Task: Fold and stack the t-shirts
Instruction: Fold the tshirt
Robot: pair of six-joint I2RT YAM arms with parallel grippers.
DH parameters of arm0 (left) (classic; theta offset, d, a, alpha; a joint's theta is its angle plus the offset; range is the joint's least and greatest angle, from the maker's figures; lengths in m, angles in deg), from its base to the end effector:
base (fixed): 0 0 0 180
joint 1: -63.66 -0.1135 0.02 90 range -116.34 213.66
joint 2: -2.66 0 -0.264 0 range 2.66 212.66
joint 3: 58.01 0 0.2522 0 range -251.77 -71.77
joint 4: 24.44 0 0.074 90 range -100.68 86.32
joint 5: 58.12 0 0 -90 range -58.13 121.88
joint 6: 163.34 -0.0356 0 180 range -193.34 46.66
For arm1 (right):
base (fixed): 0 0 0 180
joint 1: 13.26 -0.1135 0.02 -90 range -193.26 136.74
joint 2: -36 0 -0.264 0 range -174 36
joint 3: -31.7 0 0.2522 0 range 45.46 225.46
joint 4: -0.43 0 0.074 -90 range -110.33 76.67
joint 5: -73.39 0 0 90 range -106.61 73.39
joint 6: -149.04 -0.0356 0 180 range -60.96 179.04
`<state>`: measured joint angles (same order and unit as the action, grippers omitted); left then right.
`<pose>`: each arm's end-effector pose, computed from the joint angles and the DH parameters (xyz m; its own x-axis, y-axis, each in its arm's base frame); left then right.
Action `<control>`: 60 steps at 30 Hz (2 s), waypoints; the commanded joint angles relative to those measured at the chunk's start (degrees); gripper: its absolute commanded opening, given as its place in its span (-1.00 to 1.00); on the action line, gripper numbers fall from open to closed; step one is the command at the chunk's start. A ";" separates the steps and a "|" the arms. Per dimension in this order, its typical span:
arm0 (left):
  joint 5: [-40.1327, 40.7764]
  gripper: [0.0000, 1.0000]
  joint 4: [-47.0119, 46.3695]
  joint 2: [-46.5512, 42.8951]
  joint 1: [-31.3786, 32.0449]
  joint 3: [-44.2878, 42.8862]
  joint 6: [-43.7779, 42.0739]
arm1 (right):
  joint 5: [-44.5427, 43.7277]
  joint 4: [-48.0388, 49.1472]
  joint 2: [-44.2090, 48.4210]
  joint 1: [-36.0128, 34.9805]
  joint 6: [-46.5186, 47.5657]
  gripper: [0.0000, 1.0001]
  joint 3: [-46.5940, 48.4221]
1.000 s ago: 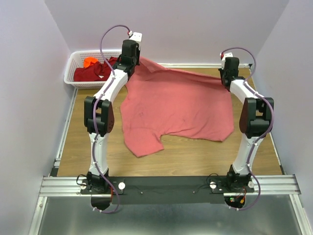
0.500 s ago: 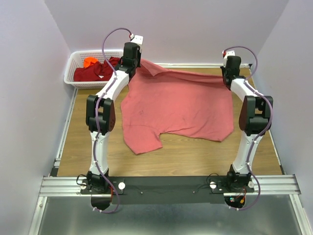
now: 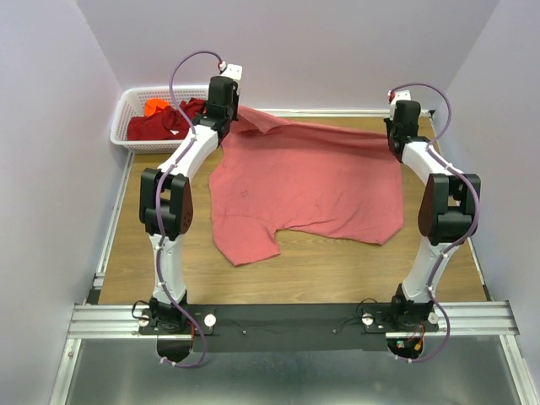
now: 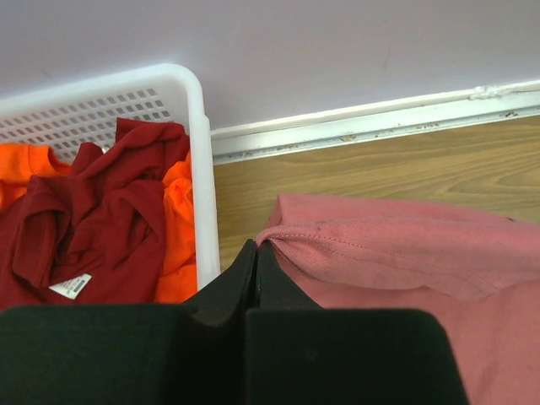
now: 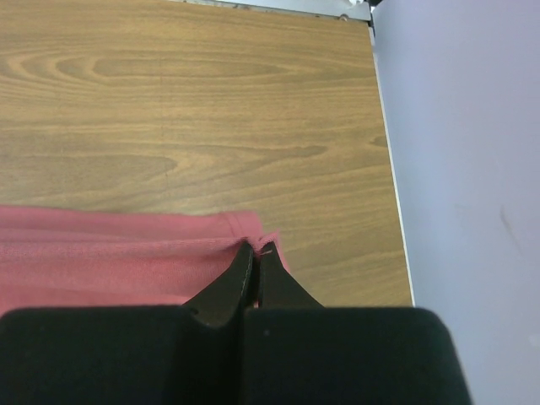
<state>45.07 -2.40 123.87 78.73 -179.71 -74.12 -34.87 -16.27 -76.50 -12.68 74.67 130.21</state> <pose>0.4946 -0.1248 0.3015 -0.3540 0.1090 -0.9289 0.0530 0.9939 0.0965 0.4583 -0.0158 0.2414 -0.5667 -0.2501 -0.7851 0.1312 0.9132 -0.3857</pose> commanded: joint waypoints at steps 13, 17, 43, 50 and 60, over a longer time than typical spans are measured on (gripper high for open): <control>-0.36 -1.00 1.48 -5.19 -1.54 7.22 3.24 | -2.92 0.74 1.86 0.65 -4.74 -0.99 -6.70; 0.43 -1.00 3.59 -6.24 -1.54 6.87 2.71 | -3.36 0.65 2.73 0.65 -5.27 -0.99 -7.32; 5.26 -1.00 17.92 -9.94 3.12 12.40 11.06 | -3.71 0.22 4.58 0.74 -9.39 -0.95 -14.17; 1.05 -0.45 18.71 -12.65 5.23 15.82 13.78 | -2.23 -3.91 6.15 0.74 -14.40 -0.34 -13.21; -0.53 0.46 16.25 -28.65 5.58 32.16 18.61 | 13.59 -16.92 15.20 0.65 -31.18 0.25 -14.34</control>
<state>45.35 15.39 100.53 84.41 -151.63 -58.54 -29.13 -27.07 -65.55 -12.40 53.36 117.09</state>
